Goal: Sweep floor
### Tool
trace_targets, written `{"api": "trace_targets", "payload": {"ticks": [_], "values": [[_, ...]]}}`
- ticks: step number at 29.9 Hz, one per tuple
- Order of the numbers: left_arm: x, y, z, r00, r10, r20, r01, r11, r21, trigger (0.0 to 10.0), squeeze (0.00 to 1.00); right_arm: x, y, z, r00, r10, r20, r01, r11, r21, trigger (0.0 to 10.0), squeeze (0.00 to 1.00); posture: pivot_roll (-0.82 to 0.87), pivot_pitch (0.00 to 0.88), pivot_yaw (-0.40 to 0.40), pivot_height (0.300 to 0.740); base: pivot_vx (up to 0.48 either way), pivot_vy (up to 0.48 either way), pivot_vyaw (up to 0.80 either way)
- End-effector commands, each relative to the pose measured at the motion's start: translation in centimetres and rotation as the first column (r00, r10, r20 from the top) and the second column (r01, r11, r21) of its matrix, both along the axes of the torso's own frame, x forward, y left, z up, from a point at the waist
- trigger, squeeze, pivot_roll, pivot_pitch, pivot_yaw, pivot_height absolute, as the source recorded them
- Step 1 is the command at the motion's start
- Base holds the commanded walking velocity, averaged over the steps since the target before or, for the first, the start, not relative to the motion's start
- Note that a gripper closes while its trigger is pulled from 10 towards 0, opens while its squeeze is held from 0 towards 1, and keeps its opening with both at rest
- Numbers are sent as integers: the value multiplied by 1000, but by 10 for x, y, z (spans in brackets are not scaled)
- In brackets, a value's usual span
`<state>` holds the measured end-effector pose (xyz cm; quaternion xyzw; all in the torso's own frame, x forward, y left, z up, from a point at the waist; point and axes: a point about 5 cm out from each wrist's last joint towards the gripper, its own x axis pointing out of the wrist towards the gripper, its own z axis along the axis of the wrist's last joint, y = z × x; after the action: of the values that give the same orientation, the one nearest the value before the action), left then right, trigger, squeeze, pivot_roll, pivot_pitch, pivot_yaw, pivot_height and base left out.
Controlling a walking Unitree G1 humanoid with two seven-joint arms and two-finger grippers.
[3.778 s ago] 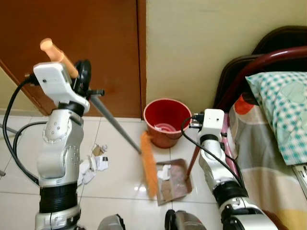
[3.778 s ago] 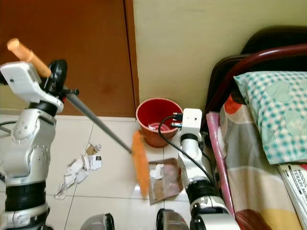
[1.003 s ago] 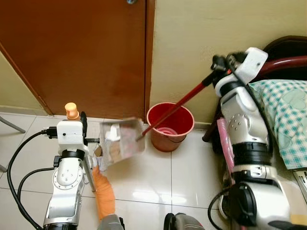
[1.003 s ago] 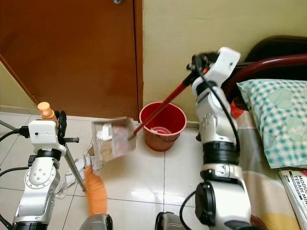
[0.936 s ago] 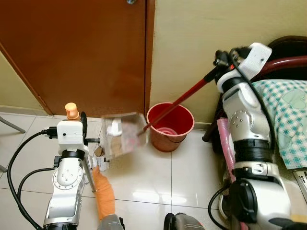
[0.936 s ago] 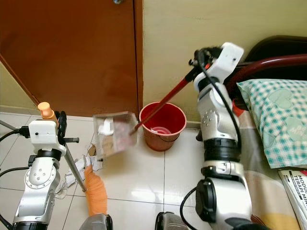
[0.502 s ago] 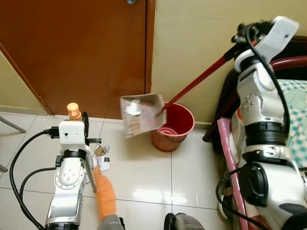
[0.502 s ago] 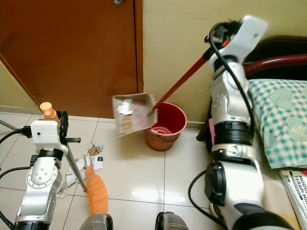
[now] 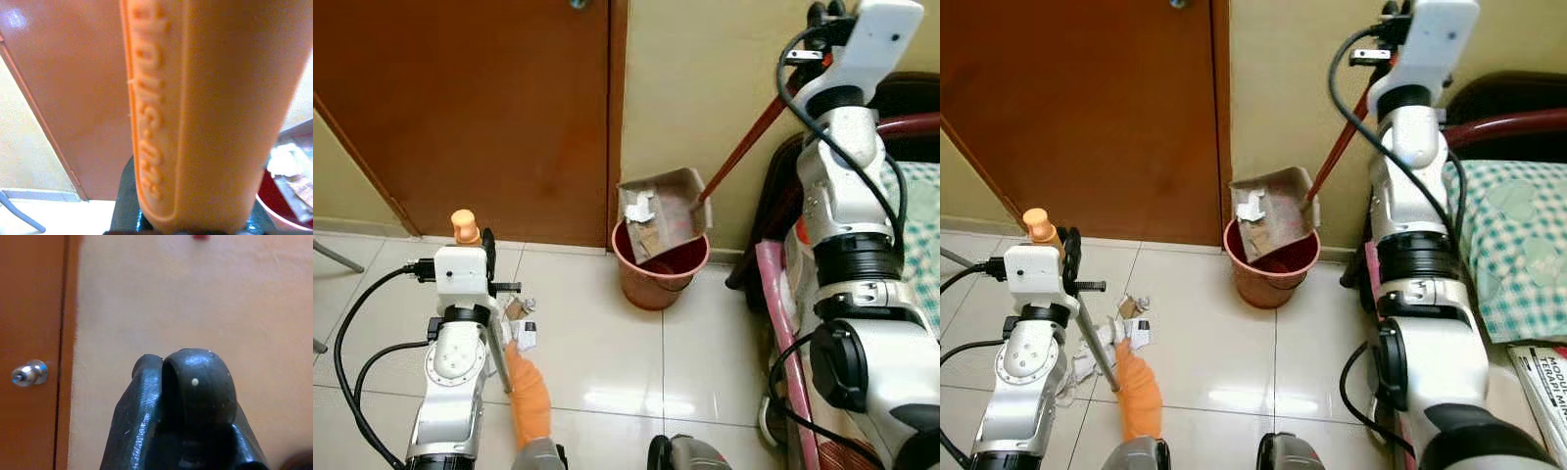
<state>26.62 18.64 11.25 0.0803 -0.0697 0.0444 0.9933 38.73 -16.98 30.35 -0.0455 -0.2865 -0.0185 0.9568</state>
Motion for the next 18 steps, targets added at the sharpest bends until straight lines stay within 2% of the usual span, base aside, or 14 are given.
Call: {"api": "trace_targets", "payload": {"ticks": [1, 4, 5, 6, 7, 11, 15, 18], "values": [[-1, -7, -7, 999, -23, -36, 21, 998, -62, 10000, 0, -6, 10, 9, 995, 18, 93, -12, 998, -68, 10000, 0, 23, 54, -42, 740, 0, 0, 0], [0, -8, -6, 999, -28, -34, 26, 998, -63, 10000, 0, -7, 22, -4, 995, 54, 80, -44, 991, -129, 10000, 0, 23, 52, -41, 740, 0, 0, 0], [1, -9, -6, 999, -31, -32, 29, 998, -64, 10000, 0, -9, 30, -12, 994, 89, 67, -76, 980, -182, 10000, 0, 23, 52, -41, 740, 0, 0, 0], [1, -9, -6, 999, -31, -32, 29, 998, -64, 10000, 0, -9, 30, -12, 994, 89, 67, -76, 980, -182, 10000, 0, 23, 52, -41, 740, 0, 0, 0], [1, -9, -5, 999, -33, -30, 31, 997, -65, 10000, 0, -15, 44, -27, 986, 159, 52, -136, 943, -305, 10000, 0, 23, 52, -41, 740, 0, 0, 0], [1, -9, -6, 999, -36, -31, 34, 997, -67, 10000, 0, -22, 54, -38, 979, 198, 51, -162, 903, -398, 10000, 0, 23, 52, -41, 740, 0, 0, 0], [0, -11, -6, 999, -42, -32, 39, 997, -70, 10000, 0, -23, 53, -34, 980, 186, 77, -143, 912, -386, 10000, 0, 23, 52, -41, 740, 0, 0, 0], [1, -12, -5, 998, -47, -30, 44, 996, -72, 10000, 0, -25, 53, -22, 974, 184, 132, -123, 919, -374, 10000, 0, 23, 52, -41, 740, 0, 0, 0]]}}
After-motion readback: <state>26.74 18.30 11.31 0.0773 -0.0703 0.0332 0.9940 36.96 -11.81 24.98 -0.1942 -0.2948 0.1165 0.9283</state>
